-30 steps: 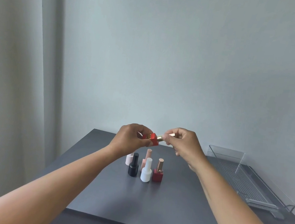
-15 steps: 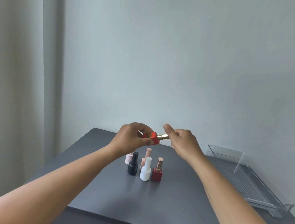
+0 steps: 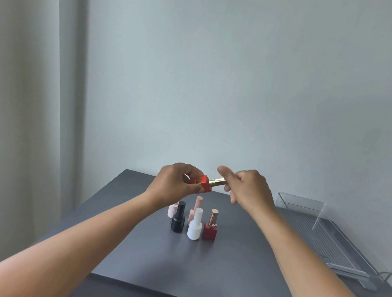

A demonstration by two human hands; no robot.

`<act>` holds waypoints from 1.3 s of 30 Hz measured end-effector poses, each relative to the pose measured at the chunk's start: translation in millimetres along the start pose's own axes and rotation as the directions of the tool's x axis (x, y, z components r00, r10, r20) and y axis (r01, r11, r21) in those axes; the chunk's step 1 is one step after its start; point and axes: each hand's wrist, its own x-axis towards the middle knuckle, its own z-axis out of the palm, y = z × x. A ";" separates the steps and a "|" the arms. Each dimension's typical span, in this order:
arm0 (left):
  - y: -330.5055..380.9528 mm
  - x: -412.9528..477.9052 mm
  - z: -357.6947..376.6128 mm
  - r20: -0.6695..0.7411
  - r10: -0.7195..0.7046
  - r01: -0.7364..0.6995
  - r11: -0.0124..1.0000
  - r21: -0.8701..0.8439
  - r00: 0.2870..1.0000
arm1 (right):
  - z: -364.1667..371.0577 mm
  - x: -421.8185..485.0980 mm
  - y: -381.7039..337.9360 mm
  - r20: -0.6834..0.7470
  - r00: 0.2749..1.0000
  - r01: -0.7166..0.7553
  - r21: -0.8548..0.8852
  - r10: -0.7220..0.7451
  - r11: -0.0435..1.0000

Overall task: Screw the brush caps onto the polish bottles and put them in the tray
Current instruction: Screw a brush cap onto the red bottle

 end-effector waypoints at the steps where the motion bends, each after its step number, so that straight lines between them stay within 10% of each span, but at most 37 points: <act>1: 0.0 0.1 -0.6 0.004 -0.001 0.001 1.000 0.007 1.000 | -0.8 0.0 0.2 0.033 0.999 -0.004 -0.015 0.005 1.000; 12: -0.4 -1.5 -3.5 0.027 -0.006 0.006 1.000 0.007 1.000 | 1.5 -3.5 7.5 0.110 0.993 0.025 0.153 -0.042 0.988; 29: 3.5 -3.5 -9.6 0.050 0.112 -0.119 0.979 0.168 0.992 | 6.5 -15.7 11.2 0.170 0.903 0.430 -0.408 -0.395 0.806; 39: 7.9 -12.0 -0.4 -0.004 0.349 -0.294 0.795 0.532 0.937 | 5.0 -9.6 8.2 0.224 0.956 0.235 -0.193 -0.191 0.953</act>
